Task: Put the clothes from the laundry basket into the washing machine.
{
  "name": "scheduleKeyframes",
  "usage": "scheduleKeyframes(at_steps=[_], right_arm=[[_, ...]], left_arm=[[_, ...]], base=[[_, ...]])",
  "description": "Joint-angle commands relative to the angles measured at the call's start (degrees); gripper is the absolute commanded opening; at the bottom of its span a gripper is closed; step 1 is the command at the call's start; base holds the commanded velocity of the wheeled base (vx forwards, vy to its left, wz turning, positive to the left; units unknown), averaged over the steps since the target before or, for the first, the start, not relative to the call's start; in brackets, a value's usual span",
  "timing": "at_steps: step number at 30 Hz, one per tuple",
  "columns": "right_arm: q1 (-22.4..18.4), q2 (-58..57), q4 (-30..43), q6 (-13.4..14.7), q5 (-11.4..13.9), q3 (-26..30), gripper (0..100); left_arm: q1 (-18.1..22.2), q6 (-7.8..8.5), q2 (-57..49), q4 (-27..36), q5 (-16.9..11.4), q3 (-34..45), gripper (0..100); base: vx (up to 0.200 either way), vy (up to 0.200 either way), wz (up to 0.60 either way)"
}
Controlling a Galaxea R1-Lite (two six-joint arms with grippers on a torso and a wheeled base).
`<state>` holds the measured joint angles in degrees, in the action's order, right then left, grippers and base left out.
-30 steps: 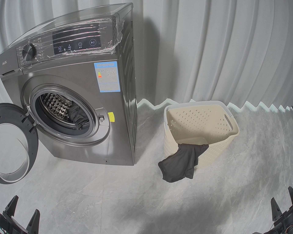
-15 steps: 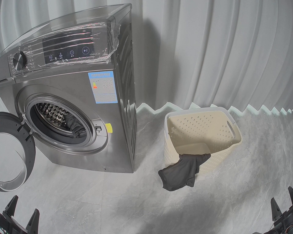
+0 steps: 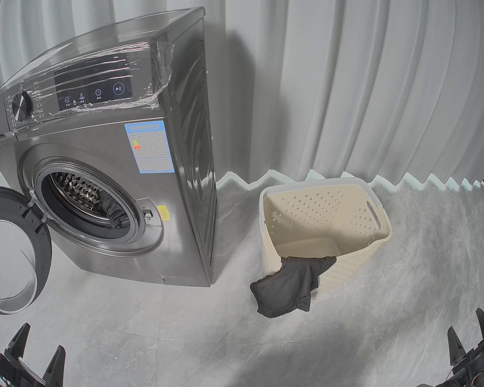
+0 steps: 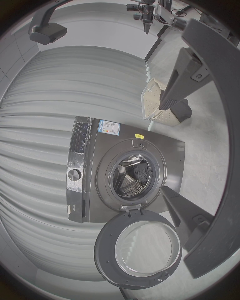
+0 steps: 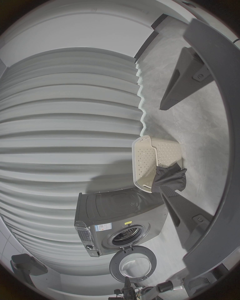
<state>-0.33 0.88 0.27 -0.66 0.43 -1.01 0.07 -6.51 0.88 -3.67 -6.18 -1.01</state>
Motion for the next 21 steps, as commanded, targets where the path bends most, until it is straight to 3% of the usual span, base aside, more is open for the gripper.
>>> scheduleKeyframes(at_steps=[1, 13, 19, 21], right_arm=[[0.0, -0.9, 0.0, 0.0, 0.0, 1.0, 100], [0.0, -0.9, 0.0, 0.0, 0.0, 1.0, 100], [-0.1, -0.9, -0.1, -0.6, 1.6, 1.0, 100], [0.0, -0.9, -0.4, -1.0, 2.4, 0.9, 100]], left_arm=[[0.0, -0.08, -0.9, 0.0, 0.0, 0.9, 100], [0.0, 0.27, -0.9, 0.0, -0.5, 0.9, 100], [0.0, 0.09, -0.9, 0.0, -0.4, 0.9, 100], [0.0, 0.09, -0.9, 0.0, -0.4, 0.9, 100]], base=[[0.000, 0.000, 0.00], [0.000, -0.200, 0.00], [0.000, 0.000, 0.00], [0.200, 0.000, 0.00]])
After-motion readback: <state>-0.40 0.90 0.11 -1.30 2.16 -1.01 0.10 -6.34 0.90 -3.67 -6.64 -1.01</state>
